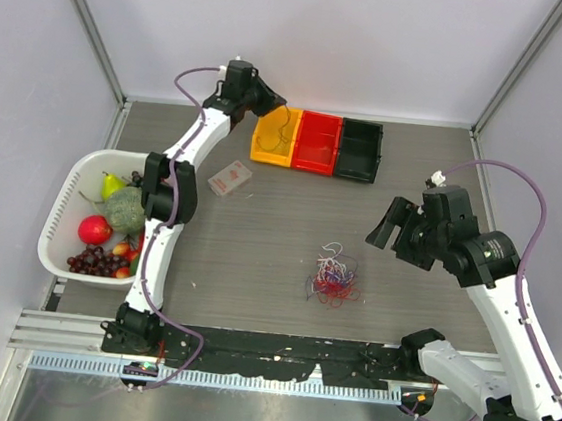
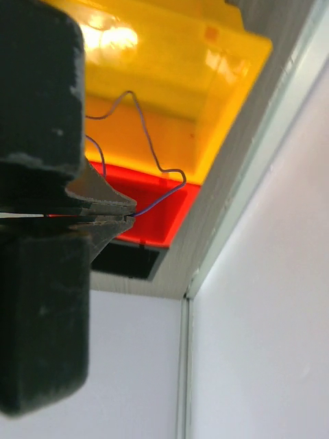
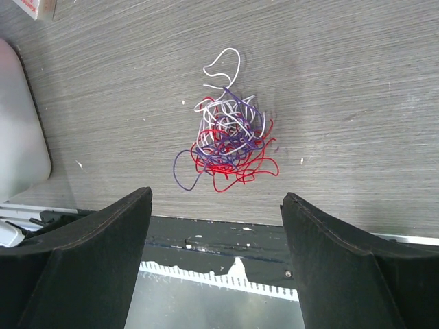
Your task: Untangle the cables
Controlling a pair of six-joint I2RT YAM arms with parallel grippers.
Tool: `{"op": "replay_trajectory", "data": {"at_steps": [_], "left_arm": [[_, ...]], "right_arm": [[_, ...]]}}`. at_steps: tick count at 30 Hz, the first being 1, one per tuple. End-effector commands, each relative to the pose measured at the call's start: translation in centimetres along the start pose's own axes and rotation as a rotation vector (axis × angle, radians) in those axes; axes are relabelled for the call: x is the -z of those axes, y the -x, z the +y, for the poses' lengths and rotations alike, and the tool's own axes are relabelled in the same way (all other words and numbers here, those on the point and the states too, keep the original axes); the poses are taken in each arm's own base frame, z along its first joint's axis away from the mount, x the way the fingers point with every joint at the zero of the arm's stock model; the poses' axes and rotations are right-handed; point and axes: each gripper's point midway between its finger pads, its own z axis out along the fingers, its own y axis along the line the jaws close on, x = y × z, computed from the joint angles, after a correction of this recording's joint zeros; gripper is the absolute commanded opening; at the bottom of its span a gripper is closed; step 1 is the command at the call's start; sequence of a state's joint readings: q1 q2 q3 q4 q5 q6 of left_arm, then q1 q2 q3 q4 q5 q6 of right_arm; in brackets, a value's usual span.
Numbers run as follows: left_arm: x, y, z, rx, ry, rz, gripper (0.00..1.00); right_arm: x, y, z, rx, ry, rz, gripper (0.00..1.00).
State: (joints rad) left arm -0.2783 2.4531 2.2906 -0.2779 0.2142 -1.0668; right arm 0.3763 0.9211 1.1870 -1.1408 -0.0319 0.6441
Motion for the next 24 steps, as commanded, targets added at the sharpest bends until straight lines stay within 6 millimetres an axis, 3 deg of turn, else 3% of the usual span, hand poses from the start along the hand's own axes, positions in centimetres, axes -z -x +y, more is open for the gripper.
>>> {"op": "replay_trajectory", "data": {"at_steps": [1,2,10,19,24], "left_arm": [[1.3,2.7,-6.2,-0.022,-0.211,-0.065,0.0],[1.3,2.7,-6.2,-0.018,-0.214,-0.069,0.0],[-0.6,1.9,-0.8,0.039,-0.116,-0.029,0.0],[0.8,0.7,3.0,-0.024,0.049,-0.002,0.01],[2.6,1.4,2.9,-0.092,0.125,-0.001,0.24]], "right_arm": [[0.2,1.1,1.0,-0.027,0.035,-0.042,0.81],[0.1,1.2,1.0,-0.031,0.035,-0.042,0.81],[-0.6,1.7,1.2,-0.033,0.022,-0.04,0.81],[-1.8,1.5,1.1,-0.03,0.015,-0.024,0.81],[-2.6,1.5,0.9,-0.002,-0.005,-0.003,0.81]]}}
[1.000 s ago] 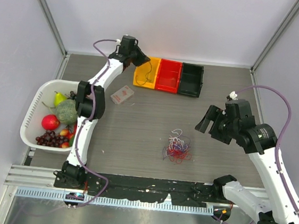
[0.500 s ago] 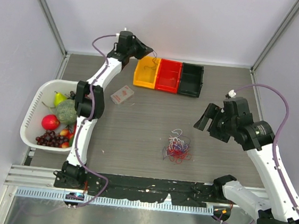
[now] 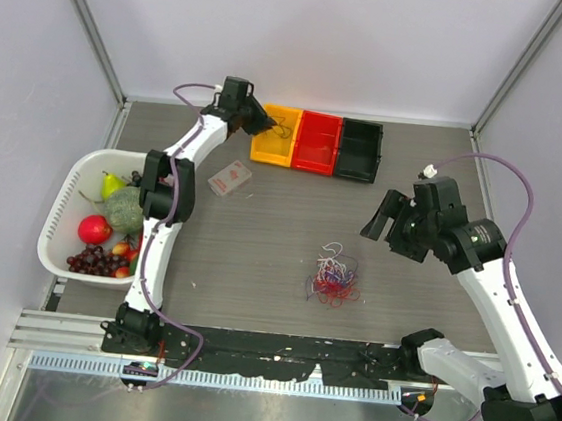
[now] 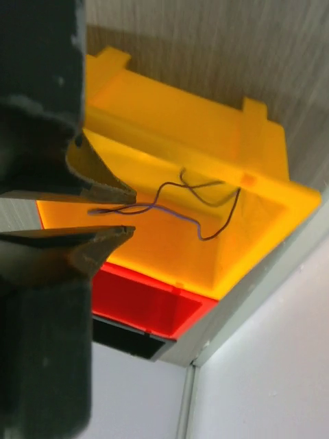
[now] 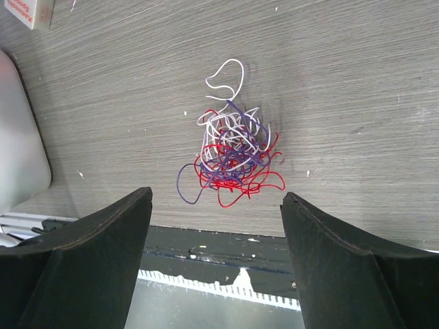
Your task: Untangle the cables
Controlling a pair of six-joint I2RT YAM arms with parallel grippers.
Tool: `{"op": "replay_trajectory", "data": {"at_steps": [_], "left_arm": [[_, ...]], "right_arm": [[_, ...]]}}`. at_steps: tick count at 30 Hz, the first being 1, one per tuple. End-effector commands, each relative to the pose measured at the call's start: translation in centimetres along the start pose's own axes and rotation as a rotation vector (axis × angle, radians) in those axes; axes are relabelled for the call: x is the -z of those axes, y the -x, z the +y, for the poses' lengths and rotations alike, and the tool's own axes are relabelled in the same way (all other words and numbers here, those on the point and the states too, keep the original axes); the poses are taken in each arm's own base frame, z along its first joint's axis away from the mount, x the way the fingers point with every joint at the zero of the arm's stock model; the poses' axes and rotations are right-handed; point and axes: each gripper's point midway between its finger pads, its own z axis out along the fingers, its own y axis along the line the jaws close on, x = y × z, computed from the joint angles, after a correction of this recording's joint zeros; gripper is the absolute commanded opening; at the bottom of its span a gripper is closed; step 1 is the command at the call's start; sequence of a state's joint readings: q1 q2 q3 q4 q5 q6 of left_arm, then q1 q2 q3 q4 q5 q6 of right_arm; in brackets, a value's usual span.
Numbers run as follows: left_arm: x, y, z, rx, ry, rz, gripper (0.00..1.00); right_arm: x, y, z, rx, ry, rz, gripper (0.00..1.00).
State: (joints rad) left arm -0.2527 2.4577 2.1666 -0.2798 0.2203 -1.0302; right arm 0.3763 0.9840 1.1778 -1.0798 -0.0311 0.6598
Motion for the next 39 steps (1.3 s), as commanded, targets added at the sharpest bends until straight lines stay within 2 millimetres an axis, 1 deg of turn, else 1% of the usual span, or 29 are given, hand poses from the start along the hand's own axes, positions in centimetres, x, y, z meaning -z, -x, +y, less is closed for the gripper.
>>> {"op": "replay_trajectory", "data": {"at_steps": [1,2,5,6,7,9,10,12,14,15,16,17,19,20,21,22,23,24,25,26,27,29,30,31,32,34,36,38,39], "left_arm": [[4.4,3.0,-3.1,-0.101,0.026,-0.062,0.3],[5.0,3.1,-3.3,-0.111,0.031,-0.064,0.36],[7.4,3.6,-4.5,-0.133,0.031,-0.09,0.59],[8.2,3.4,-4.7,-0.143,0.031,-0.086,0.66],[9.2,3.2,-4.9,-0.152,0.037,-0.088,0.76],[11.3,2.4,-5.3,-0.169,0.036,-0.079,0.84],[12.5,1.9,-5.8,-0.184,0.033,-0.079,0.85],[14.5,-0.1,-5.8,-0.214,0.04,-0.056,0.86],[16.7,-2.6,-6.1,-0.258,0.04,-0.024,0.85],[17.9,-4.4,-6.6,-0.3,0.042,-0.002,0.85],[18.8,-6.0,-6.5,-0.322,0.051,0.024,0.85],[20.1,-8.1,-7.0,-0.358,0.049,0.055,0.84],[22.9,-11.5,-7.5,-0.476,0.069,0.087,0.84],[24.1,-13.0,-7.4,-0.551,0.105,0.081,0.84],[25.1,-14.5,-7.3,-0.608,0.12,0.088,0.85],[25.8,-16.2,-6.8,-0.65,0.13,0.113,0.85],[26.3,-17.7,-5.9,-0.649,0.138,0.15,0.88],[26.6,-18.8,-4.4,-0.6,0.157,0.186,0.91],[26.8,-19.6,-2.8,-0.524,0.181,0.219,0.92],[27.0,-20.1,-1.6,-0.452,0.189,0.243,0.92],[27.2,-20.4,-0.5,-0.375,0.193,0.254,0.94],[27.6,-20.7,0.4,-0.218,0.19,0.238,1.0],[27.7,-20.7,-0.1,-0.176,0.15,0.219,1.0],[27.8,-20.6,-0.8,-0.166,0.113,0.194,1.0],[27.9,-20.5,-1.4,-0.182,0.092,0.161,1.0],[28.1,-20.6,-2.4,-0.29,0.094,0.128,1.0],[27.8,-21.5,-2.7,-0.375,0.136,0.142,1.0],[27.6,-22.6,-2.6,-0.417,0.178,0.17,1.0],[27.6,-23.0,-3.0,-0.424,0.173,0.181,1.0]], "right_arm": [[-1.0,0.7,0.2,0.026,-0.004,-0.003,0.81],[-1.2,0.6,0.1,0.035,-0.012,0.007,0.81],[-1.5,0.7,0.1,0.059,-0.015,0.012,0.81],[-1.7,0.7,0.0,0.073,-0.018,0.014,0.81],[-1.9,0.7,-0.1,0.081,-0.026,0.014,0.81],[-2.6,0.6,-0.6,0.103,-0.05,0.029,0.81],[-3.0,0.6,-0.9,0.117,-0.068,0.044,0.81],[-3.7,0.2,-1.3,0.134,-0.088,0.074,0.82],[-4.6,0.0,-1.5,0.141,-0.101,0.099,0.83],[-4.9,-0.2,-1.4,0.143,-0.094,0.113,0.84],[-5.4,-0.2,-1.2,0.145,-0.087,0.112,0.85],[-5.8,-0.5,-1.4,0.133,-0.091,0.121,0.86],[-7.0,-0.4,-1.1,0.121,-0.062,0.092,0.87],[-7.2,-0.5,-1.1,0.106,-0.055,0.084,0.88],[-8.0,-0.9,-1.2,0.099,-0.042,0.083,0.89],[-8.6,-1.8,-1.6,0.086,-0.038,0.096,0.89],[-9.0,-1.4,-1.1,0.077,-0.012,0.075,0.9],[-9.3,-2.1,-1.2,0.064,0.008,0.08,0.91],[-9.4,-1.7,-0.7,0.049,0.039,0.047,0.91],[-9.8,-2.4,-1.3,0.039,0.033,0.053,0.91],[-9.8,-2.3,-1.1,0.031,0.052,0.03,0.91],[-10.2,-3.2,-1.6,0.022,0.058,0.044,0.92],[-10.5,-4.1,-1.9,0.021,0.065,0.075,0.92],[-10.7,-4.4,-1.9,0.02,0.073,0.085,0.91],[-10.8,-5.1,-1.9,0.017,0.082,0.111,0.92],[-11.0,-5.7,-2.0,0.017,0.095,0.138,0.91],[-11.0,-5.6,-2.1,0.021,0.091,0.131,0.91],[-10.8,-5.3,-2.6,0.031,0.071,0.113,0.91],[-10.6,-5.2,-2.9,0.038,0.059,0.108,0.91]]}}
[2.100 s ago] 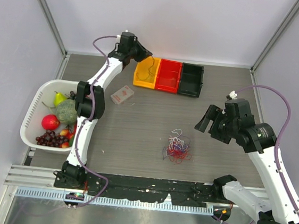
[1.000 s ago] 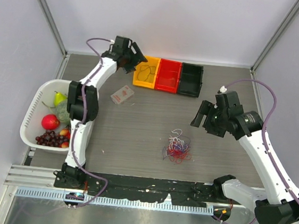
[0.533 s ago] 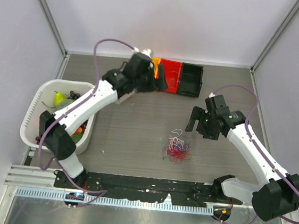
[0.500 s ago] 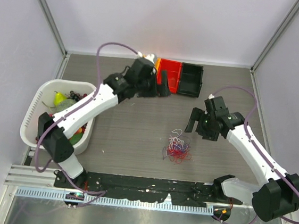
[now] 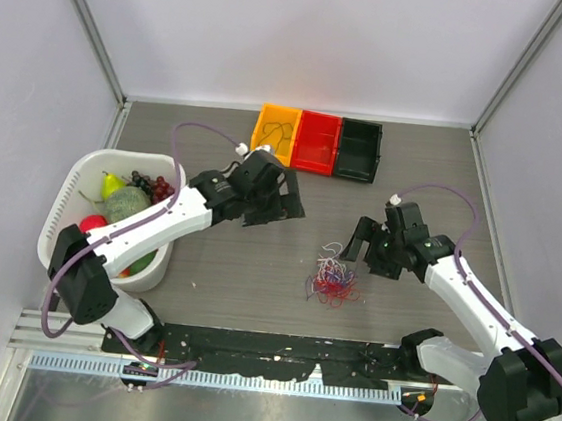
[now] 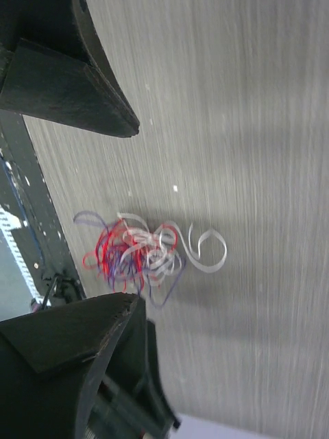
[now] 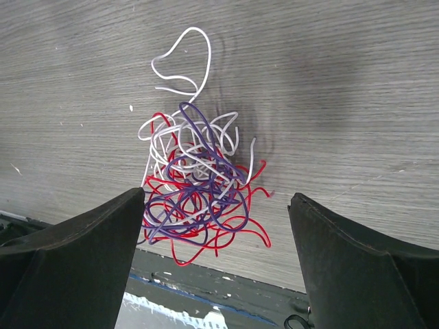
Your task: Untangle the cables
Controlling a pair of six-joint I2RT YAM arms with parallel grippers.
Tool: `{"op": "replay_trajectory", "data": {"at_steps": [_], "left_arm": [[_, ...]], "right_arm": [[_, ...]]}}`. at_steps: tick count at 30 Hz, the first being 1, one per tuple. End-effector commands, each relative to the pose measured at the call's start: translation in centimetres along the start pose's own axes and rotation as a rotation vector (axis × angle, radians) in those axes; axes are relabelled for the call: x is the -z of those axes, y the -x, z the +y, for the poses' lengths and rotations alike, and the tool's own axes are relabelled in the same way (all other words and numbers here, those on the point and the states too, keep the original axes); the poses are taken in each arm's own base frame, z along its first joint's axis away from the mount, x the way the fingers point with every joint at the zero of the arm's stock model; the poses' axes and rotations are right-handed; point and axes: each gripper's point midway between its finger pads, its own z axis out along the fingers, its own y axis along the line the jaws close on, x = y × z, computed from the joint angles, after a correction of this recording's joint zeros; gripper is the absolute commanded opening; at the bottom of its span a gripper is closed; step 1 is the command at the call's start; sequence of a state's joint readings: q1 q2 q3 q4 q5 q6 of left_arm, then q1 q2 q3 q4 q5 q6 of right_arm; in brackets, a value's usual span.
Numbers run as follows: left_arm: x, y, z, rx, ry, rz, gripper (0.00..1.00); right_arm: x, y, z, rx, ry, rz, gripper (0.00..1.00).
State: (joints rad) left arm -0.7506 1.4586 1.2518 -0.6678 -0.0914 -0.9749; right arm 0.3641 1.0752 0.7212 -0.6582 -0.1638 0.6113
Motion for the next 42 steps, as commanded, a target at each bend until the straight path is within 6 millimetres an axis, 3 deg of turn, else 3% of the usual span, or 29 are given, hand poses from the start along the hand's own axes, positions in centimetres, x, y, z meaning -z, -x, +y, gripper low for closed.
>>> {"op": "replay_trajectory", "data": {"at_steps": [1,4,6,9,12,16,22,27,31,35,38,42], "left_arm": [[0.8,1.1,-3.8,-0.076,-0.036,-0.062,1.0],[0.4,-1.1,-5.7,-0.197,-0.04,-0.034,1.0],[0.1,-3.1,-7.4,-0.281,-0.055,-0.005,0.98],[-0.5,-6.7,-8.5,-0.34,-0.074,0.072,0.85],[-0.5,-9.4,-8.2,-0.314,-0.129,0.123,0.75],[-0.2,-12.0,-5.3,-0.273,-0.144,0.191,0.66],[0.1,-16.6,-4.7,-0.323,-0.189,0.301,0.7],[-1.5,-17.8,-4.2,-0.375,-0.11,0.343,0.68],[-3.1,-17.6,-3.1,-0.39,-0.021,0.32,0.53],[-4.2,-17.3,-2.7,-0.412,0.027,0.297,0.46],[-4.6,-17.0,-3.4,-0.422,0.023,0.287,0.41],[-4.5,-16.8,-4.3,-0.429,0.006,0.283,0.15]], "right_arm": [[0.7,1.8,0.5,0.016,0.022,-0.08,0.91],[0.7,1.9,-0.1,-0.013,0.009,-0.073,0.9],[0.6,1.4,0.5,-0.036,0.063,-0.038,0.86],[0.5,1.1,0.5,-0.057,0.089,-0.015,0.82],[0.7,0.6,0.4,-0.052,0.111,-0.011,0.79],[1.0,-0.6,0.9,-0.037,0.169,0.023,0.79],[1.3,-1.6,2.0,0.006,0.251,0.065,0.79],[1.7,-1.7,2.3,0.02,0.267,0.073,0.79],[1.9,-1.6,2.1,0.029,0.25,0.068,0.79],[2.2,-1.6,2.2,0.016,0.25,0.07,0.79],[2.2,-1.7,2.3,0.008,0.247,0.072,0.78],[1.6,-2.6,2.4,0.022,0.234,0.105,0.76]]}}
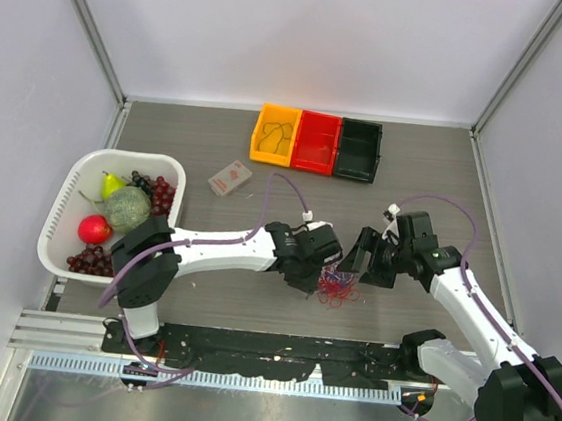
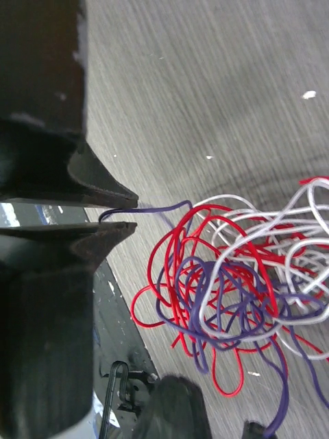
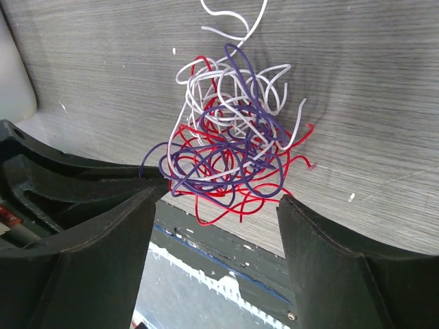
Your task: Untangle the cables
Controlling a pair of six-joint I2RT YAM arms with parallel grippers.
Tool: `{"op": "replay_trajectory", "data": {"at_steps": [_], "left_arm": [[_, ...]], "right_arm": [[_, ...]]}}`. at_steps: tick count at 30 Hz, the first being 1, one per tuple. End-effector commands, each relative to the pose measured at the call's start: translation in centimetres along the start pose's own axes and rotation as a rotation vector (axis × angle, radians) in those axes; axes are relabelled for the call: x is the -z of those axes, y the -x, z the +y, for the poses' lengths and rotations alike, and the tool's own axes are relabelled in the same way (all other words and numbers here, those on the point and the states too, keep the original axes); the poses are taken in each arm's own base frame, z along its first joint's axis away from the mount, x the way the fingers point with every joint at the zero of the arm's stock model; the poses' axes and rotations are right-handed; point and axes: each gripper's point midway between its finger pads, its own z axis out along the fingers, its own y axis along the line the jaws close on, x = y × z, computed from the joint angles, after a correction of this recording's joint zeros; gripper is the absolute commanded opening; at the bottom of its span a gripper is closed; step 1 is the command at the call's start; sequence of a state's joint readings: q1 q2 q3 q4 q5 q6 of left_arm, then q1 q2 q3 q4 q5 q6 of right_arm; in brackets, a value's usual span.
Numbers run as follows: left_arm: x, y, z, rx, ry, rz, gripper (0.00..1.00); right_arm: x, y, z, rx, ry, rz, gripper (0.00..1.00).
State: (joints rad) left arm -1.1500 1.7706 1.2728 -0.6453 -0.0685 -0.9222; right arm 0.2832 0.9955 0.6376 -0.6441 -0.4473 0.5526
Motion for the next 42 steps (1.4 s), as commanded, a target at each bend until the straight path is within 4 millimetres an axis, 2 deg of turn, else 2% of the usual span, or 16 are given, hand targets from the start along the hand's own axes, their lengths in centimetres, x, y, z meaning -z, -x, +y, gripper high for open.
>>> {"op": "replay_trajectory", "data": {"at_steps": [1,3,6,11,13,17,19,22,26,31,34,38,41,42], "left_arm": [[1.4,1.9,-1.3,-0.023,-0.024,-0.06,0.1],[2.3,2.1,-1.4,-0.023,-0.04,-0.074,0.0],[4.0,2.4,-2.0,-0.013,-0.08,-0.102,0.0],[6.9,3.3,-4.1,-0.003,-0.215,-0.149,0.0],[8.6,4.0,-5.4,-0.008,-0.289,-0.178,0.0],[12.9,5.3,-8.2,-0.042,-0.447,-0.24,0.0],[15.9,6.4,-9.1,-0.07,-0.504,-0.3,0.0],[20.4,8.2,-9.5,-0.11,-0.532,-0.398,0.0],[28.6,11.8,-9.3,-0.17,-0.524,-0.6,0.0],[39.0,14.9,-9.6,-0.255,-0.565,-0.819,0.0],[44.3,15.7,-9.8,-0.279,-0.617,-0.914,0.0],[51.1,15.8,-9.6,-0.278,-0.733,-1.057,0.0],[55.0,15.5,-8.9,-0.28,-0.793,-1.157,0.0],[55.9,15.4,-8.5,-0.281,-0.798,-1.183,0.0]], "right_arm": [[0.2,0.2,1.3,0.038,0.019,-0.007,0.77],[0.4,0.2,1.9,0.057,0.031,-0.017,0.77],[0.2,0.1,2.9,0.076,0.063,-0.03,0.82],[-2.0,-2.1,4.4,0.113,0.077,0.043,0.84],[-2.5,-2.3,4.6,0.117,0.068,0.046,0.84],[-3.9,-2.0,2.9,0.084,-0.018,0.038,0.81],[-4.7,-2.2,1.9,0.06,-0.053,0.041,0.8],[-5.5,-2.5,1.1,0.042,-0.071,0.052,0.79],[-5.8,-2.5,-0.1,0.023,-0.128,0.04,0.79],[-5.8,-2.2,-1.5,-0.001,-0.189,0.005,0.79],[-6.0,-2.1,-2.7,-0.026,-0.232,-0.01,0.79],[-5.8,-1.5,-3.9,-0.057,-0.293,-0.049,0.79],[-5.2,-0.8,-4.5,-0.093,-0.326,-0.094,0.79],[-4.8,-0.4,-5.5,-0.1,-0.381,-0.126,0.79]]}}
